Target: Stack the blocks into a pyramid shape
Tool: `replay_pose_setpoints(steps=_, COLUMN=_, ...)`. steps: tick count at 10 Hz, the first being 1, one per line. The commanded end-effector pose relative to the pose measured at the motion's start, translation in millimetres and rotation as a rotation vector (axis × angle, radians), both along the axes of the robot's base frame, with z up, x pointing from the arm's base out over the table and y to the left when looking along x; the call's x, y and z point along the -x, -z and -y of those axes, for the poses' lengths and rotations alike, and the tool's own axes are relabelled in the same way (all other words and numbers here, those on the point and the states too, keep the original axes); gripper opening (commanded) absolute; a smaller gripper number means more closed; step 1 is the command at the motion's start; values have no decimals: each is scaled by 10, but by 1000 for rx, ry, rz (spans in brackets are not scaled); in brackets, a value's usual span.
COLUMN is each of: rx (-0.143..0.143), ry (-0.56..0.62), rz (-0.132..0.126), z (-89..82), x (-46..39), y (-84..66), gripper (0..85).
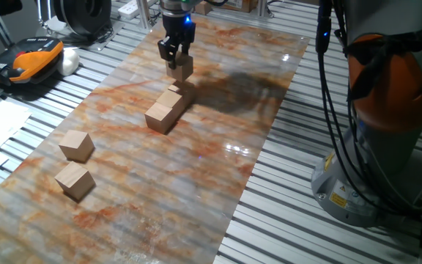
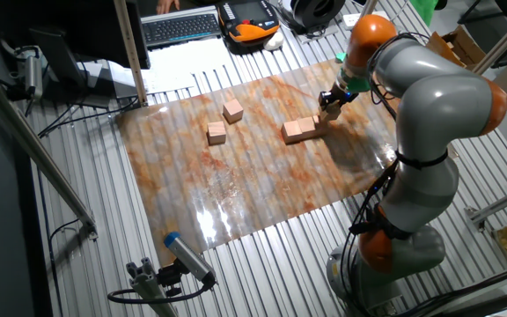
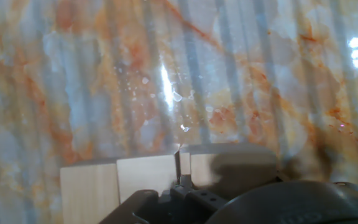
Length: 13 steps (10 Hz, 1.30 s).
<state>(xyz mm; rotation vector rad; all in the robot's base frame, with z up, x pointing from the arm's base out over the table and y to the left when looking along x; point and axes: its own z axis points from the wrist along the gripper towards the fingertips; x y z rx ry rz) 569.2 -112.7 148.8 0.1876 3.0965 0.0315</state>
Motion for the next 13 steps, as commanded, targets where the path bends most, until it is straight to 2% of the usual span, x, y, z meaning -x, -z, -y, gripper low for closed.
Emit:
replay_pose_setpoints(steps=1, rx=12, ry=-8, rz=-13, z=-31, x=-6, y=1, gripper=0)
replay_pose_setpoints(steps=2, rx=19, ry=-12, rz=-17, z=-57, x=-3, y=16, gripper=0)
replay_pose_setpoints(steps=9, rx=2, ry=4, rz=-14, z=-252, x=4, y=101, gripper=0)
replay_pose_setpoints(steps=13, rx=5, ry=-2, rz=-14, z=-268, x=-21, y=124, gripper=0)
